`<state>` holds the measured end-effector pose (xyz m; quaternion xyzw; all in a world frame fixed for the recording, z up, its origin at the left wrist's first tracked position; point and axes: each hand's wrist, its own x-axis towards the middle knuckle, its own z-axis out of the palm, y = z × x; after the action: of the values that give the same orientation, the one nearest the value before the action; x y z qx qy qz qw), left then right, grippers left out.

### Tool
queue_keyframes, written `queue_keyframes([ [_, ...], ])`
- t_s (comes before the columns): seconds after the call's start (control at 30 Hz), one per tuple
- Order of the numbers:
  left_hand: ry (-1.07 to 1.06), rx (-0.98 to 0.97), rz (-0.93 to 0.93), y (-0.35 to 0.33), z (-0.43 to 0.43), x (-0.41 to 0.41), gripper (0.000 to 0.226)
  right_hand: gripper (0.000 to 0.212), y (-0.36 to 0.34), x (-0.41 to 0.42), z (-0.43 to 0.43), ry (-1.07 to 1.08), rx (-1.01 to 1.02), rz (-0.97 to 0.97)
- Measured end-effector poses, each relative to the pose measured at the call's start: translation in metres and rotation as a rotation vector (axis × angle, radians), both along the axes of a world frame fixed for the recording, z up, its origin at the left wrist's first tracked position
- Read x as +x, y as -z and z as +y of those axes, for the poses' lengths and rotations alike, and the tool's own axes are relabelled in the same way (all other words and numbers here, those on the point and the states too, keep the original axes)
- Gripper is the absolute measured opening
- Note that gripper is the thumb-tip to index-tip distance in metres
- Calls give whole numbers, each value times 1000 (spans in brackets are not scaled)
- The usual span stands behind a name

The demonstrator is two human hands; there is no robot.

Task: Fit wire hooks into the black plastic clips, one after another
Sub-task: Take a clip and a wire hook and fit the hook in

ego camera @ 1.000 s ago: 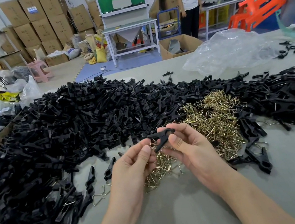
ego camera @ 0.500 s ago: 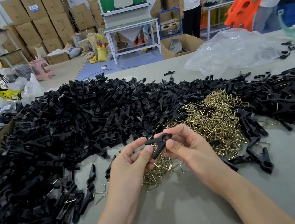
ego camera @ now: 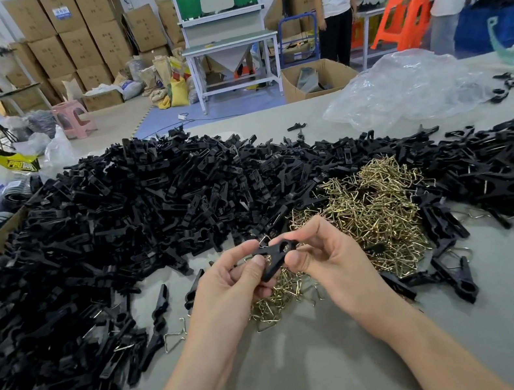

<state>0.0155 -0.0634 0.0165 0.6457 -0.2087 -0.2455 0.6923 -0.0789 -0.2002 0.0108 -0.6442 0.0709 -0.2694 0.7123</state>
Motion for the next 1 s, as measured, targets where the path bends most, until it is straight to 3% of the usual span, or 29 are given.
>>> queue_keyframes([
  [0.17,-3,2,-25,-3,0,-4,22,18,-1,0,2,9,-1,10],
  [0.3,-63,-28,59,-5,-6,-10,25,31,-4,-3,6,15,-111,74],
  [0.4,-35,7,15,-3,-6,-15,33,32,-3,-3,14,87,-276,102],
  [0.5,31,3,-17,-5,-12,-22,44,15,-1,-1,25,170,-592,53],
  [0.6,65,-99,152,-12,-17,-31,36,7,2,0,30,189,-809,0],
  [0.73,99,-170,402,-17,-17,-34,23,5,4,0,28,236,-875,-34],
  [0.9,107,-152,435,-14,-19,-34,30,5,5,-2,27,168,-876,34],
  [1.0,116,-156,467,-14,-18,-34,20,6,4,-3,26,143,-862,72],
])
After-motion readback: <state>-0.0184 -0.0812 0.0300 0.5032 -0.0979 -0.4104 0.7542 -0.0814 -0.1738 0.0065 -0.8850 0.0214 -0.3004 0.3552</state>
